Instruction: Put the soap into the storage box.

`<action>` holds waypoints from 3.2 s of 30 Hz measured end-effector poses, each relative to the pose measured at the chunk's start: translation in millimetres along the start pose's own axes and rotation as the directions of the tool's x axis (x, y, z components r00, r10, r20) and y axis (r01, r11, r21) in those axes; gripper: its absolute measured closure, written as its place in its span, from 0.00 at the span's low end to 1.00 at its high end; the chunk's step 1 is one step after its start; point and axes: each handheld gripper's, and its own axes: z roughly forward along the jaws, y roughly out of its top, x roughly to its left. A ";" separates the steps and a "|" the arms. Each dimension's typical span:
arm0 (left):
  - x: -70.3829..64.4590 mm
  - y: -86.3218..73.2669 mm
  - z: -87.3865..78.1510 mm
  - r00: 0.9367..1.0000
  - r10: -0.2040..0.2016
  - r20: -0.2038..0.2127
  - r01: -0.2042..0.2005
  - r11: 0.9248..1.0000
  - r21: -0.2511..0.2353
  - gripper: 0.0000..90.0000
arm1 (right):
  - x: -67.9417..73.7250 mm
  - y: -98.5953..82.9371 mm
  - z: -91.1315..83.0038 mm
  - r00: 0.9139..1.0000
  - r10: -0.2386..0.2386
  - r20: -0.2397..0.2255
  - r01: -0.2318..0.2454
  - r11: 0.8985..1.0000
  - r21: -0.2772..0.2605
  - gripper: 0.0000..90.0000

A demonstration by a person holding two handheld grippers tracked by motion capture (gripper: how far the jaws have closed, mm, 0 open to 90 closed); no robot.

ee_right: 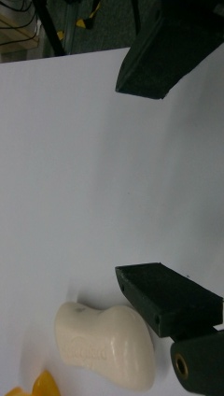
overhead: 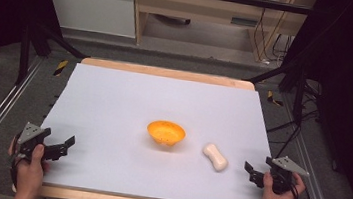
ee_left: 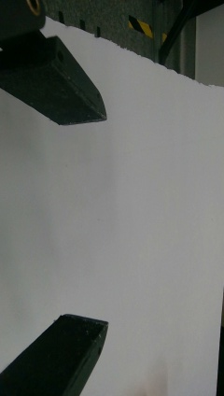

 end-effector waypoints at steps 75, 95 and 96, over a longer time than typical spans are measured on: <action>0.6 0.1 0.0 1.000 0.004 0.009 -0.004 1.000 0.003 0.02 | 87.9 65.1 60.7 0.949 -0.125 -0.290 0.250 0.857 0.451 0.31; 0.9 0.1 0.0 1.000 0.000 0.011 0.000 1.000 0.006 0.02 | 96.7 71.8 78.9 0.945 -0.158 -0.288 0.290 0.812 0.507 0.50; 1.1 0.2 0.0 1.000 0.004 0.009 -0.004 1.000 0.006 0.02 | 97.0 72.0 79.2 0.944 -0.162 -0.287 0.294 0.810 0.508 0.50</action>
